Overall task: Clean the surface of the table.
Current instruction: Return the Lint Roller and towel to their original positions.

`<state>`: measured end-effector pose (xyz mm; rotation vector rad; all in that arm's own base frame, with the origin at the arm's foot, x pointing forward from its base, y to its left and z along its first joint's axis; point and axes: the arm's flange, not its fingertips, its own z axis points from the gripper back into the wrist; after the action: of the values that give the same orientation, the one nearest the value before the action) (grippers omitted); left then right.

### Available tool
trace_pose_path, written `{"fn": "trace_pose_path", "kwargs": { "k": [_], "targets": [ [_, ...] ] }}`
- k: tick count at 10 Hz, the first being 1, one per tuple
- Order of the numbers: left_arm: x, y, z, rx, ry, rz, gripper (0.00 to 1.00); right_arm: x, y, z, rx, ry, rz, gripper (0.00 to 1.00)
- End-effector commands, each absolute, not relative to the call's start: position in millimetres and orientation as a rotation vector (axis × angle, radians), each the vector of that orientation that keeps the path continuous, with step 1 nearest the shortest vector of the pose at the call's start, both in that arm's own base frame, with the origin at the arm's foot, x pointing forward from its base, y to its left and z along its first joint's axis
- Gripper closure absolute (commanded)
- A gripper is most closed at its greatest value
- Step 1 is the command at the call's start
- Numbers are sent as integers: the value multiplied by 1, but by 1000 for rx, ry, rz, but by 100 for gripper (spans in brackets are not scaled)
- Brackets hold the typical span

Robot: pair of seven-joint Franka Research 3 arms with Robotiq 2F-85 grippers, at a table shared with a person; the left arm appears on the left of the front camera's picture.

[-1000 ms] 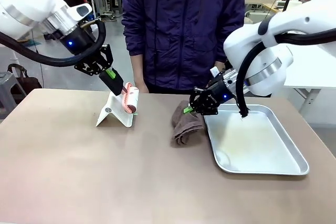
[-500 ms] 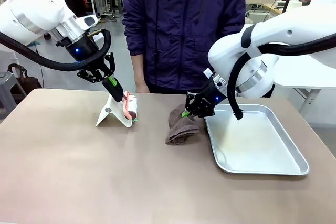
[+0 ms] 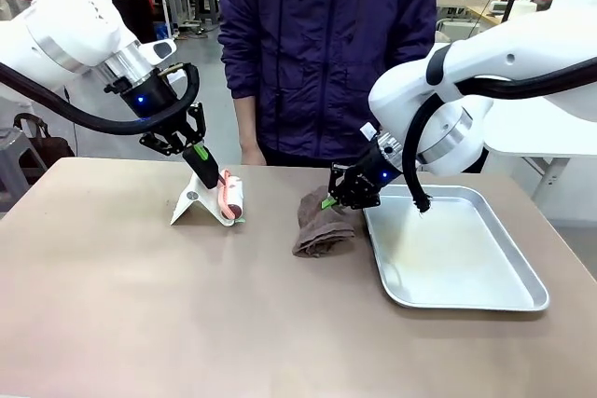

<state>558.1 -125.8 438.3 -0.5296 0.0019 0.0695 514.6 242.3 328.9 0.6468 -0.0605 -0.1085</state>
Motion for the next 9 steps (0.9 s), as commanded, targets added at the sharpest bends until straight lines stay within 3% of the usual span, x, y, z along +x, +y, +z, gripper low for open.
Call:
{"fn": "trace_pose_path", "kwargs": {
  "k": [1, 7, 8, 9],
  "targets": [
    [564, -122, 438, -497, -35, 45, 78, 520, 242, 327, 683, -39, -109, 91],
    [570, -113, 428, -494, 1, 59, 78, 521, 242, 324, 676, -27, -116, 91],
    [570, -112, 429, -502, 5, 64, 39, 521, 243, 324, 668, -13, -114, 81],
    [569, -110, 430, -506, 1, 69, 20, 521, 244, 324, 670, -9, -105, 33]
  ]
}}
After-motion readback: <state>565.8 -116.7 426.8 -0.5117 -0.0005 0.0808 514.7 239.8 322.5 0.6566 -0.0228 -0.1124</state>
